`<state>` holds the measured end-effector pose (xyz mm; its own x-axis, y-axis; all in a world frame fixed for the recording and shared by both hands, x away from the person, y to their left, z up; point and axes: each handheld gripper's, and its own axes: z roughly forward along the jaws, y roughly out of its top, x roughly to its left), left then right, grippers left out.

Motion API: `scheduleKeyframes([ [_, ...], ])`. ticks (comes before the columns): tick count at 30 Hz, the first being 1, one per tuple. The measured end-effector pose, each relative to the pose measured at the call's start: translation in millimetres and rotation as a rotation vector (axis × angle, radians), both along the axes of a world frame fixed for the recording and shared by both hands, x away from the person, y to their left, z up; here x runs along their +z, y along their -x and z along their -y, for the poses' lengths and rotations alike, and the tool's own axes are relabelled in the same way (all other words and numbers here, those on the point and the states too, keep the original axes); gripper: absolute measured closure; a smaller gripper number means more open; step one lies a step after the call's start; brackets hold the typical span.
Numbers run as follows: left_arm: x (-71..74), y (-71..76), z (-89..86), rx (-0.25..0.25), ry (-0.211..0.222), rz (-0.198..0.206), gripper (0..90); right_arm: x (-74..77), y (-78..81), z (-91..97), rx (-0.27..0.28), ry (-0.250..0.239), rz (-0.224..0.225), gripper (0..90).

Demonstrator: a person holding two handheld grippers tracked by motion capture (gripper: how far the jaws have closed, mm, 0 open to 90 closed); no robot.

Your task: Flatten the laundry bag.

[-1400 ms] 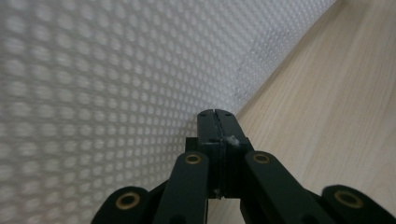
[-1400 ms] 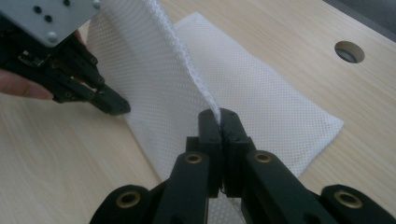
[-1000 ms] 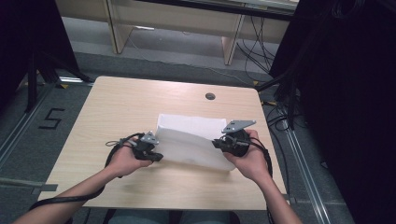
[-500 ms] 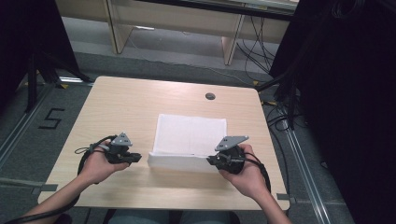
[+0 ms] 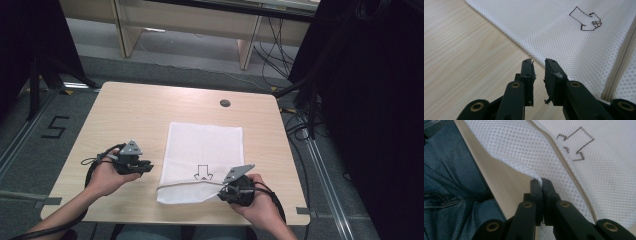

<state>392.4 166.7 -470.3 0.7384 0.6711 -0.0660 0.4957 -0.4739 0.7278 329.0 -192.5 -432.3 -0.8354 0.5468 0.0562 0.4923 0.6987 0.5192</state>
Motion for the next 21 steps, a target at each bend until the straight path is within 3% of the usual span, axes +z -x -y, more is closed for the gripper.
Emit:
scheduleKeyframes([
  [12, -0.7, 7.0, 26.0, -0.075, 0.009, 0.009, 72.2, -30.7, 6.4, -9.2, 0.025, 0.022, -0.109, 89.5],
  [14, -2.2, 9.0, 31.3, -0.095, 0.007, 0.003, 71.3, -33.4, 6.8, -9.4, 0.050, 0.019, -0.096, 88.5],
  [17, -4.4, 12.3, 40.8, -0.133, -0.011, -0.001, 70.2, -32.9, 9.7, -8.3, 0.046, 0.013, -0.108, 79.4],
  [18, -4.6, 13.0, 42.7, -0.137, -0.019, 0.000, 69.8, -29.9, 11.7, -6.9, 0.053, -0.001, -0.113, 76.8],
  [19, -5.6, 13.5, 45.8, -0.157, -0.014, -0.004, 69.4, -26.6, 14.9, -6.2, 0.024, -0.014, -0.129, 74.0],
  [21, -6.3, 15.2, 50.2, -0.172, -0.019, -0.008, 69.0, -19.6, 16.5, -1.8, 0.034, -0.050, -0.115, 68.5],
])
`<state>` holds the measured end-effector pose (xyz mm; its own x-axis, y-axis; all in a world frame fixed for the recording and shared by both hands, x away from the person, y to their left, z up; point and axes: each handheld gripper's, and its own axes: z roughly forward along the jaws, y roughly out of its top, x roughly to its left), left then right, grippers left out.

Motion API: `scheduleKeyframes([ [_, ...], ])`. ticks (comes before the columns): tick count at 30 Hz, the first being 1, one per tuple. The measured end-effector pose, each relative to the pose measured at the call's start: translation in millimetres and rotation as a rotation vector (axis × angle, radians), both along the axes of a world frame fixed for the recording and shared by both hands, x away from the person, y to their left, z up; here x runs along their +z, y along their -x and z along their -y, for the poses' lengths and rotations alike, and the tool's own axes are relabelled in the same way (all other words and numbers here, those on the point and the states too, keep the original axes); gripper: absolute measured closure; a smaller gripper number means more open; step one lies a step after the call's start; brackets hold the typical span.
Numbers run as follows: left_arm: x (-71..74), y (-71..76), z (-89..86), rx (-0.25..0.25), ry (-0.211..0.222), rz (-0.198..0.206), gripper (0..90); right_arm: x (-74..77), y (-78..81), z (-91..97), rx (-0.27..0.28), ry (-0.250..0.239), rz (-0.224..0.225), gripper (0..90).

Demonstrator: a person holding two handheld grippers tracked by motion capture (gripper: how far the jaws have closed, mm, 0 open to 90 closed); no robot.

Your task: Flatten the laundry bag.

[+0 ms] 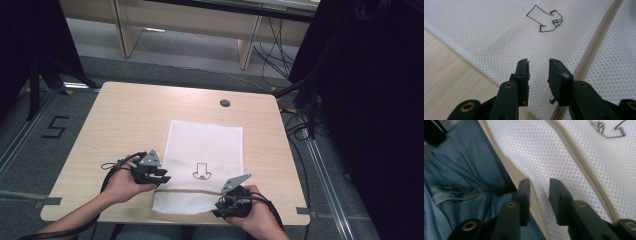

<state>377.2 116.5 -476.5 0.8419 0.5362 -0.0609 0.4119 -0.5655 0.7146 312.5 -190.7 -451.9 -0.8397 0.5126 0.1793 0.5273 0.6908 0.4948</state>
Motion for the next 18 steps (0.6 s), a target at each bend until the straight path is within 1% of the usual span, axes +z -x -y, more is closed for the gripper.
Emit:
scheduleKeyframes([
  [1, -0.2, 0.6, 1.3, -0.001, -0.007, 0.004, 68.8, 6.6, 4.0, 2.4, -0.051, -0.017, -0.031, 65.8],
  [2, -0.3, 1.7, 2.9, -0.011, -0.009, 0.003, 68.8, 8.9, 1.5, 5.7, -0.038, -0.027, 0.017, 64.8],
  [3, -0.9, 1.6, 4.1, -0.025, -0.013, 0.007, 68.8, 13.2, -0.1, 9.8, -0.044, -0.035, 0.034, 64.4],
  [4, -2.1, 2.3, 5.6, -0.023, -0.012, 0.000, 68.8, 15.9, -0.5, 12.4, -0.081, -0.058, 0.039, 63.8],
  [5, -2.0, 3.6, 6.4, -0.032, -0.023, -0.003, 68.9, 19.8, -3.7, 17.7, -0.100, -0.069, 0.047, 63.7],
  [6, -3.5, 3.7, 7.3, -0.034, -0.025, -0.005, 69.0, 24.3, -6.9, 22.8, -0.117, -0.066, 0.043, 63.9],
  [7, -4.1, 3.9, 7.9, -0.050, -0.034, -0.003, 69.4, 25.2, -10.0, 26.2, -0.147, -0.086, 0.063, 64.4],
  [8, -5.1, 3.6, 8.4, -0.055, -0.033, -0.005, 69.9, 27.3, -16.7, 32.7, -0.158, -0.074, 0.084, 65.3],
  [9, -7.3, 3.8, 9.4, -0.043, -0.034, -0.019, 70.4, 28.8, -19.7, 35.6, -0.179, -0.063, 0.071, 66.3],
  [10, -8.8, 4.2, 11.1, -0.046, -0.023, -0.025, 71.1, 26.6, -27.0, 40.3, -0.203, -0.063, 0.078, 67.7],
  [11, -9.7, 4.2, 11.4, -0.051, -0.040, -0.032, 71.6, 25.0, -32.9, 43.4, -0.221, -0.042, 0.069, 69.3],
  [12, -9.2, 2.0, 9.8, -0.090, -0.086, -0.027, 72.1, 20.2, -39.1, 46.1, -0.235, -0.031, 0.075, 72.5],
  [13, -10.3, 1.6, 10.5, -0.101, -0.096, -0.026, 72.4, 17.7, -44.3, 48.6, -0.234, -0.001, 0.082, 75.1],
  [14, -11.9, 1.9, 11.2, -0.100, -0.104, -0.038, 73.0, 13.3, -48.7, 49.8, -0.255, 0.025, 0.062, 78.4],
  [15, -12.9, 1.4, 11.6, -0.109, -0.114, -0.033, 73.7, 7.6, -54.7, 52.1, -0.251, 0.047, 0.066, 82.6],
  [17, -17.2, 1.3, 13.0, -0.110, -0.112, -0.047, 74.9, -1.7, -61.0, 53.8, -0.271, 0.079, 0.025, 88.5],
  [18, -18.0, 1.6, 13.3, -0.107, -0.117, -0.049, 75.6, -7.0, -64.2, 54.4, -0.273, 0.088, 0.015, 90.0],
])
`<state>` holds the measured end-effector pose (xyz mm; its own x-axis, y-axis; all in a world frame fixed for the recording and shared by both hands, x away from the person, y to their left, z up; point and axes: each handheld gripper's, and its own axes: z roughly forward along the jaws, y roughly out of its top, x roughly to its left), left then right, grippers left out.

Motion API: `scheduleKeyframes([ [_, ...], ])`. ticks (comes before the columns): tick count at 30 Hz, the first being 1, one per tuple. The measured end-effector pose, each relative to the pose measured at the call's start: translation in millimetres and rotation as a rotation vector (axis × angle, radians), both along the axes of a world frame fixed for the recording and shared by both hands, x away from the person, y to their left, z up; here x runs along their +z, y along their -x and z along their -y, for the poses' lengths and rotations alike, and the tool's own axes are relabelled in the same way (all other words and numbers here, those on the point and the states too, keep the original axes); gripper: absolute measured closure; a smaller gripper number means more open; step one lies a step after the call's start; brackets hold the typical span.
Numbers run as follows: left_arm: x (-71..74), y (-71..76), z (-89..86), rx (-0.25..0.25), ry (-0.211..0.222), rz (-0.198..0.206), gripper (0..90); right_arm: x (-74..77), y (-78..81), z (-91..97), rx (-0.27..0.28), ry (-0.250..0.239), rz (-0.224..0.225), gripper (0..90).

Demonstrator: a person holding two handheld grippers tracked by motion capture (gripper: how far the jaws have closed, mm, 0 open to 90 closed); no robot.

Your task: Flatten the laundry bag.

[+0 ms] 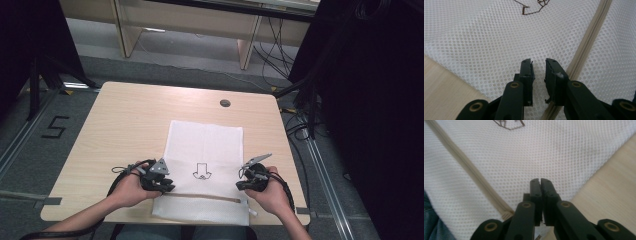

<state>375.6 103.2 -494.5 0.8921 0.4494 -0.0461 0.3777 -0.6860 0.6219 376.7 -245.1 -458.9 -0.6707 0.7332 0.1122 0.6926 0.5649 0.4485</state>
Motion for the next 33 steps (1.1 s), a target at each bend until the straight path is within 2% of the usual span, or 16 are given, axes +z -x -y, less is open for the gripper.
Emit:
scheduleKeyframes([
  [7, -4.7, -0.6, 3.3, -0.007, -0.041, 0.007, 79.0, -21.0, -5.3, -4.4, -0.032, 0.043, -0.062, 90.0],
  [14, -4.4, -0.4, 1.7, 0.022, -0.052, 0.013, 81.0, -23.1, -8.4, -8.4, -0.024, 0.040, -0.041, 90.0],
  [15, -5.4, 0.6, 2.2, 0.054, -0.028, 0.003, 81.2, -22.9, -8.2, -9.1, -0.024, 0.040, -0.045, 90.0],
  [16, -3.5, -1.2, -0.2, 0.031, -0.063, 0.009, 81.4, -22.6, -8.1, -10.8, -0.037, 0.044, -0.054, 90.0],
  [18, -3.8, -0.9, -1.9, 0.067, -0.056, 0.011, 81.7, -22.7, -8.5, -14.5, -0.039, 0.048, -0.049, 90.0],
  [19, -2.5, -2.1, -4.4, 0.061, -0.081, 0.014, 81.8, -23.7, -10.4, -16.8, -0.013, 0.044, -0.030, 90.0],
  [21, -2.9, -2.5, -7.2, 0.081, -0.068, 0.003, 82.0, -23.4, -11.4, -22.3, -0.017, 0.048, -0.036, 90.0],
  [22, -1.7, -3.9, -10.3, 0.072, -0.087, 0.006, 82.0, -22.8, -11.6, -24.2, -0.022, 0.054, -0.044, 90.0],
  [24, -2.1, -3.7, -14.1, 0.097, -0.081, 0.001, 82.0, -24.0, -15.1, -28.7, 0.006, 0.040, -0.026, 90.0],
  [26, -1.8, -4.5, -17.5, 0.100, -0.087, -0.003, 82.0, -23.2, -15.9, -32.6, -0.011, 0.047, -0.046, 90.0],
  [27, -2.6, -3.6, -18.0, 0.122, -0.071, -0.008, 82.0, -24.7, -18.1, -32.8, 0.013, 0.038, -0.024, 90.0],
  [28, -3.7, -3.4, -18.4, 0.132, -0.056, -0.001, 82.0, -24.0, -17.3, -35.5, -0.016, 0.040, -0.039, 90.0],
  [29, -2.3, -3.7, -20.0, 0.120, -0.077, -0.004, 82.0, -24.7, -19.9, -35.2, 0.022, 0.035, -0.022, 90.0],
  [30, -2.8, -3.7, -19.9, 0.124, -0.067, -0.003, 82.0, -24.1, -19.1, -36.9, -0.004, 0.038, -0.036, 90.0],
  [31, -3.0, -2.9, -19.9, 0.143, -0.065, -0.015, 82.0, -25.1, -20.8, -36.6, 0.021, 0.030, -0.014, 90.0],
  [33, -1.5, -3.1, -22.1, 0.124, -0.084, -0.006, 81.6, -23.7, -20.0, -36.1, 0.008, 0.020, -0.002, 89.8],
])
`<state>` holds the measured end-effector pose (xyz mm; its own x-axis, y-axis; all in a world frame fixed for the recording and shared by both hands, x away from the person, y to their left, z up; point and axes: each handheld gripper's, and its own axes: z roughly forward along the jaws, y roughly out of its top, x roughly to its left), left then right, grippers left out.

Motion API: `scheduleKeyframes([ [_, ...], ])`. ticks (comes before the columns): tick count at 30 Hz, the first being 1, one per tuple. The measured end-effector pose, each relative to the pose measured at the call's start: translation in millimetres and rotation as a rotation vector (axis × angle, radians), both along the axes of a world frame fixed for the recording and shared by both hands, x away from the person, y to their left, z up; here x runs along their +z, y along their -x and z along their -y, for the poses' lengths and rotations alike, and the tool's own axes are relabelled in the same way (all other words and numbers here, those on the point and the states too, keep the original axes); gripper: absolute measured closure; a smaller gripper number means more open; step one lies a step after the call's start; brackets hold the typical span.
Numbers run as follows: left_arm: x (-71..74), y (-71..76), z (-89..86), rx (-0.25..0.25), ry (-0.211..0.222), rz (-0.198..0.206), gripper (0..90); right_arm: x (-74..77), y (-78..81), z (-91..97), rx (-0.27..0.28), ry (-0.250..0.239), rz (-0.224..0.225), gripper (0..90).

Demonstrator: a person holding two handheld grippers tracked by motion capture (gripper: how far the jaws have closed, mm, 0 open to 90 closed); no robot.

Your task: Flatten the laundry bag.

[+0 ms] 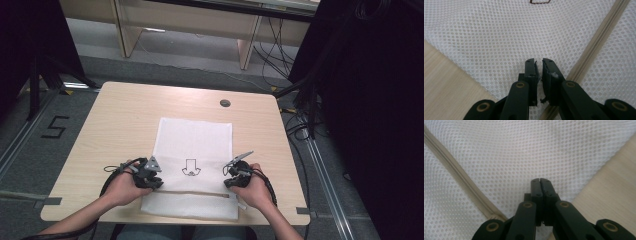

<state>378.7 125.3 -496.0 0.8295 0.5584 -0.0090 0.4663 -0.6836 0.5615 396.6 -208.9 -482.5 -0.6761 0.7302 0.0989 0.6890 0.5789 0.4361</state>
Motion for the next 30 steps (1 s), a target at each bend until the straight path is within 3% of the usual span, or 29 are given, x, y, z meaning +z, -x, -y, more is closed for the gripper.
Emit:
scheduleKeyframes([
  [2, -0.3, 1.3, -1.6, 0.033, 0.020, -0.001, 80.2, 7.5, 2.7, 4.2, -0.048, -0.024, 0.008, 88.5],
  [3, -0.7, 1.7, -2.7, 0.047, 0.041, 0.011, 79.2, 10.3, 1.9, 8.2, -0.032, -0.036, 0.037, 87.7],
  [6, 5.3, 0.2, -8.2, 0.072, 0.078, 0.033, 74.7, 25.2, 7.7, 24.0, -0.071, -0.073, 0.093, 84.9],
  [7, 8.1, -0.9, -9.8, 0.098, 0.125, 0.043, 73.8, 27.6, 10.1, 27.7, -0.091, -0.084, 0.096, 84.3],
  [9, 10.6, -2.0, -11.1, 0.116, 0.158, 0.059, 71.6, 28.2, 14.2, 39.0, -0.119, -0.108, 0.150, 82.0],
  [10, 12.1, -2.9, -11.8, 0.118, 0.172, 0.069, 71.0, 31.3, 16.2, 42.9, -0.125, -0.093, 0.122, 81.1],
  [11, 13.8, -4.0, -12.6, 0.104, 0.177, 0.081, 70.0, 27.8, 17.8, 46.0, -0.147, -0.111, 0.143, 80.1],
  [12, 14.6, -4.3, -12.0, 0.108, 0.189, 0.084, 68.7, 29.0, 20.0, 50.1, -0.148, -0.090, 0.127, 79.1],
  [13, 14.8, -4.4, -11.2, 0.107, 0.194, 0.086, 66.3, 27.9, 22.1, 51.8, -0.173, -0.094, 0.114, 78.0],
  [14, 14.4, -4.4, -10.3, 0.104, 0.200, 0.082, 63.6, 24.4, 22.9, 53.5, -0.174, -0.116, 0.129, 77.1],
  [15, 14.1, -3.8, -9.0, 0.106, 0.205, 0.079, 62.2, 26.1, 23.9, 54.4, -0.182, -0.102, 0.107, 76.6],
  [17, 15.1, -2.7, -7.2, 0.090, 0.215, 0.079, 61.2, 25.4, 24.4, 55.3, -0.192, -0.096, 0.107, 75.6],
  [19, 15.0, -1.8, -5.8, 0.098, 0.226, 0.079, 60.2, 22.5, 23.4, 55.1, -0.193, -0.107, 0.150, 74.8],
  [20, 15.7, -2.4, -6.4, 0.083, 0.220, 0.088, 59.9, 26.4, 24.8, 54.8, -0.197, -0.093, 0.123, 74.9],
  [21, 15.6, -2.3, -6.2, 0.086, 0.230, 0.083, 59.3, 27.1, 25.7, 54.4, -0.196, -0.095, 0.124, 74.9],
  [23, 15.3, -2.0, -6.1, 0.079, 0.246, 0.074, 57.1, 25.9, 26.8, 54.9, -0.188, -0.113, 0.165, 76.1],
  [24, 15.2, -1.2, -5.6, 0.079, 0.258, 0.070, 55.7, 30.5, 28.6, 55.6, -0.194, -0.111, 0.129, 76.3],
  [28, 15.5, 4.1, -2.1, 0.080, 0.285, 0.071, 53.8, 31.2, 33.4, 60.0, -0.196, -0.114, 0.151, 76.2],
  [29, 16.5, 4.9, -2.4, 0.071, 0.271, 0.081, 53.3, 30.4, 36.0, 59.1, -0.211, -0.131, 0.140, 76.5],
  [30, 17.2, 5.5, -2.2, 0.057, 0.266, 0.093, 53.3, 31.5, 37.0, 60.0, -0.196, -0.115, 0.121, 77.7],
])
